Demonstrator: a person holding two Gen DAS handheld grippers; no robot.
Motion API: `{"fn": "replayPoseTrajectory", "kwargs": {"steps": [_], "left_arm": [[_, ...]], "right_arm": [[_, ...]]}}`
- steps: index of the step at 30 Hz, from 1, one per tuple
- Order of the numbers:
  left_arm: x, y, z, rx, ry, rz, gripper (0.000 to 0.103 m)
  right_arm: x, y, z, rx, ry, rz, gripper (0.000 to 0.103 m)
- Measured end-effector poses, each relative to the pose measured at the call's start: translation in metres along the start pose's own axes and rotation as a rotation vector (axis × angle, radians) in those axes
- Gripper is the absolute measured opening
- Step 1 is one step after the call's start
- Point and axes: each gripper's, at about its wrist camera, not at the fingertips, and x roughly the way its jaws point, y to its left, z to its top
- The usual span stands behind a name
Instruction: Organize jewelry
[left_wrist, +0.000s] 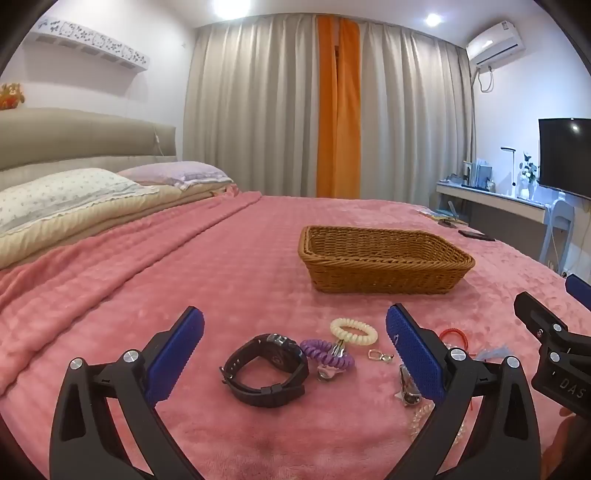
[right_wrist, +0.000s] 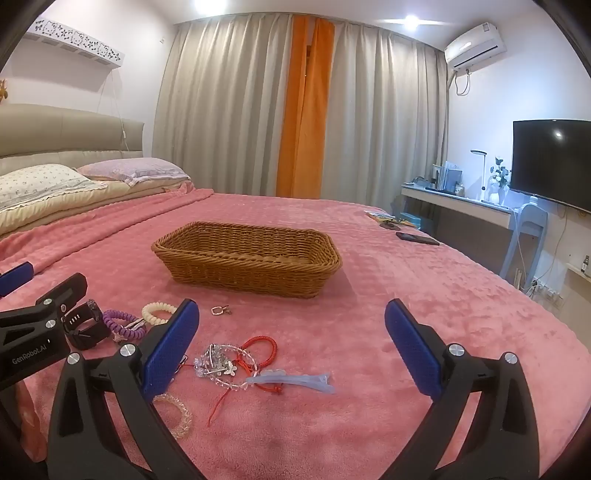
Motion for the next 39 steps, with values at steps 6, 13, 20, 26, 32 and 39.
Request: {"fn": "replayPoseTrajectory", "kwargs": {"steps": [6,13,20,26,32,39], "left_arm": [[-0.0001,-0.0001,0.0000,0.003,0.003,0.001,0.096],[0.0004,0.0004,0.0000,0.003,0.004,0.001,0.096],[0.0005,-0.0002,0.0000,0.006,0.006,0.001,0.096],[0.0004,0.0008,0.0001,0.009,0.003,0.001,0.096],[0.0020,0.0065,0.0009,0.006,0.001,-0.003,0.096],[-0.0026,0.0004,0.0014,0.012,-0.004,-0.001,0.096]], "right_arm": [[-0.0001,-0.0003,0.0001,-0.001,0.002,0.000,0.095],[0.0002,-0.0007,0.0001,0.002,0.005,0.001,0.095],[0.0000,-0.0010,0.0003,0.003,0.004,0.001,0.095],[-0.0002,-0.0009,0.0004,0.004,0.004,0.002,0.095],[-0.0005,-0.0005,0.0006,0.005,0.004,0.002,0.095],[-0.0004,-0.0009,0.0005,0.005,0.004,0.002,0.095]]}}
